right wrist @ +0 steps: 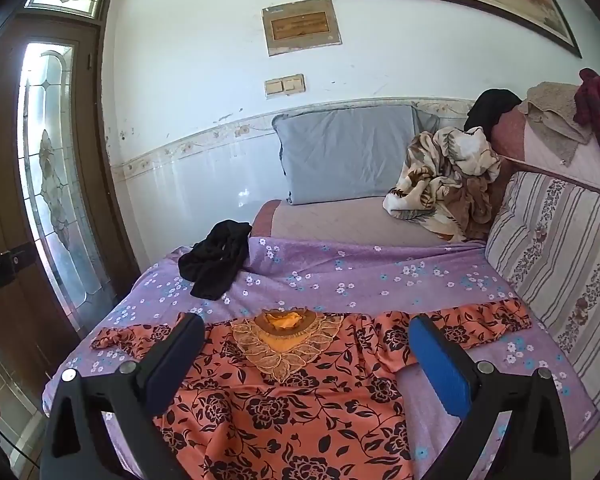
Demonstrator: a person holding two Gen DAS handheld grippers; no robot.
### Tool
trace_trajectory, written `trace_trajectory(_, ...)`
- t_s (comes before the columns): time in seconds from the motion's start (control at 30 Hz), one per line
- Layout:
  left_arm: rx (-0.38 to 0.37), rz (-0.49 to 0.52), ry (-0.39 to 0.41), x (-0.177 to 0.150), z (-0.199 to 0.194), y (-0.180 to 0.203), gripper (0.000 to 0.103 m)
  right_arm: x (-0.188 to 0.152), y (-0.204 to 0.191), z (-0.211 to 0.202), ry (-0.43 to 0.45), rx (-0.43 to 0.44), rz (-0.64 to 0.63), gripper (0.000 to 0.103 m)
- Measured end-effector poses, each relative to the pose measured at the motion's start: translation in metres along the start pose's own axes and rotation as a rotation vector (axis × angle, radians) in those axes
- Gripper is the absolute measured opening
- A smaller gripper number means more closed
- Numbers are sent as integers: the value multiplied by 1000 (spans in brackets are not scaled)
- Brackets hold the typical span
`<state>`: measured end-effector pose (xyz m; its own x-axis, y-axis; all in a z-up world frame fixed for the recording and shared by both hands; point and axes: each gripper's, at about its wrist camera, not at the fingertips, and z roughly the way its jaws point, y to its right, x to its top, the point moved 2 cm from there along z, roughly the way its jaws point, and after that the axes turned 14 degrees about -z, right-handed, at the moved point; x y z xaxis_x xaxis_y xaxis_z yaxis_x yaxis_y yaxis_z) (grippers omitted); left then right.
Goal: Fold small clothes
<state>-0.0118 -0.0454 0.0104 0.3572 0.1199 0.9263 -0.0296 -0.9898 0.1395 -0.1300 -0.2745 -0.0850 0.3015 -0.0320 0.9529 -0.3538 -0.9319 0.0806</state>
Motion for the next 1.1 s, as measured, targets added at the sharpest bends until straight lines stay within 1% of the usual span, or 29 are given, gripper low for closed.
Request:
trace_trajectory(0.13, 0, 2, -8, 1, 2, -2, 103, 0, 4, -2, 3, 8, 2, 103)
trace_trajectory(0.43, 5, 2, -8, 1, 3, -3, 103, -2, -2, -1, 13, 6, -3, 103)
trace_trajectory(0.5, 5, 1, -12, 0, 4, -4, 103, -4, -5, 0, 12, 3, -5, 103)
trace_trajectory(0.53, 6, 1, -12, 0, 4, -4, 103, 0, 1, 0, 9, 5, -4, 103)
trace_trajectory(0.77, 13, 3, -13, -1, 8, -4, 103, -1, 2, 3, -7, 17, 1, 103)
trace_trajectory(0.97, 21, -8, -19, -2, 12, -9, 103, 0, -3, 4, 23, 23, -12, 103)
trace_trajectory(1.07, 25, -7, -18, -2, 12, -10, 103, 2, -5, 6, 19, 31, -17, 103)
trace_trajectory(1.1, 27, -8, -17, -2, 12, -11, 103, 3, -7, 6, 32, 29, -26, 103)
